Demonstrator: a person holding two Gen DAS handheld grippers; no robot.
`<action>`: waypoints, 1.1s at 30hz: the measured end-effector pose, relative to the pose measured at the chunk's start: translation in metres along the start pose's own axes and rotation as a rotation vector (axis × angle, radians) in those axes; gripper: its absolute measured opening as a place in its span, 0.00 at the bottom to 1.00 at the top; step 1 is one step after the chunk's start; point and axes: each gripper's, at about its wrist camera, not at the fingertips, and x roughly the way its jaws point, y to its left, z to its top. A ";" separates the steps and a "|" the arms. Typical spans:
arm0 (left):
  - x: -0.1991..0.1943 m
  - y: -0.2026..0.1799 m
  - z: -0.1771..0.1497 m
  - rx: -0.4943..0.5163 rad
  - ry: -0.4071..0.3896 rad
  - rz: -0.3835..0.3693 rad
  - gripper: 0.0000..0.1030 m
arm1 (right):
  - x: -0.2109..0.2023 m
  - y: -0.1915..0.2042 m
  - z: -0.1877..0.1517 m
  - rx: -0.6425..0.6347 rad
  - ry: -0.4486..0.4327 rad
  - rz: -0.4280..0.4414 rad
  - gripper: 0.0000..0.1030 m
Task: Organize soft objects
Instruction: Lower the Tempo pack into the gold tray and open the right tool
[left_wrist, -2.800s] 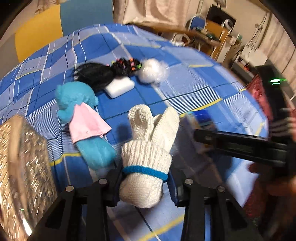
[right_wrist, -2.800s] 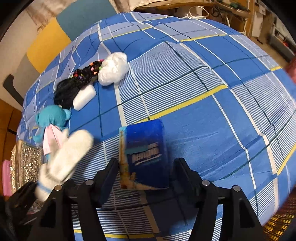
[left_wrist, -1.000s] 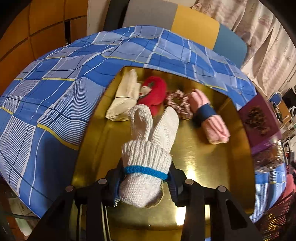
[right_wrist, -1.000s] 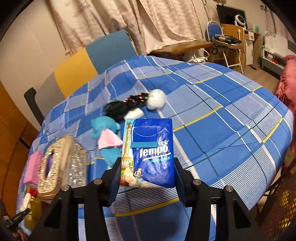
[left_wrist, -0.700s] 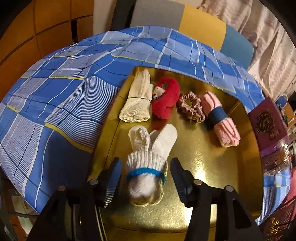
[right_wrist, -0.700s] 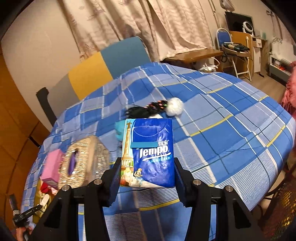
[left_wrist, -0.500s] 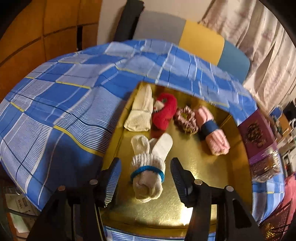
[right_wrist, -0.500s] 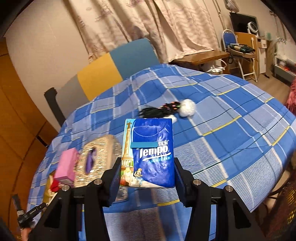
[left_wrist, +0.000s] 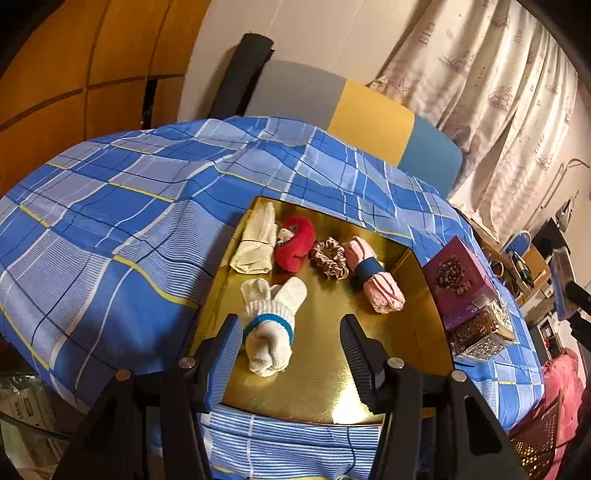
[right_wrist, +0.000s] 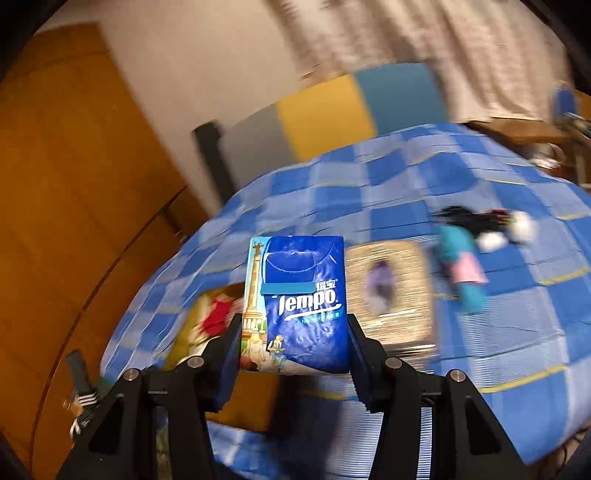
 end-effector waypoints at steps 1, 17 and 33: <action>-0.001 0.001 -0.001 -0.006 -0.002 -0.003 0.54 | 0.012 0.014 -0.003 -0.019 0.022 0.023 0.51; -0.019 0.021 0.008 -0.108 -0.033 -0.037 0.54 | 0.178 0.109 -0.059 -0.141 0.307 0.010 0.51; -0.016 0.048 0.012 -0.182 -0.024 0.007 0.54 | 0.262 0.128 -0.067 -0.154 0.399 -0.126 0.51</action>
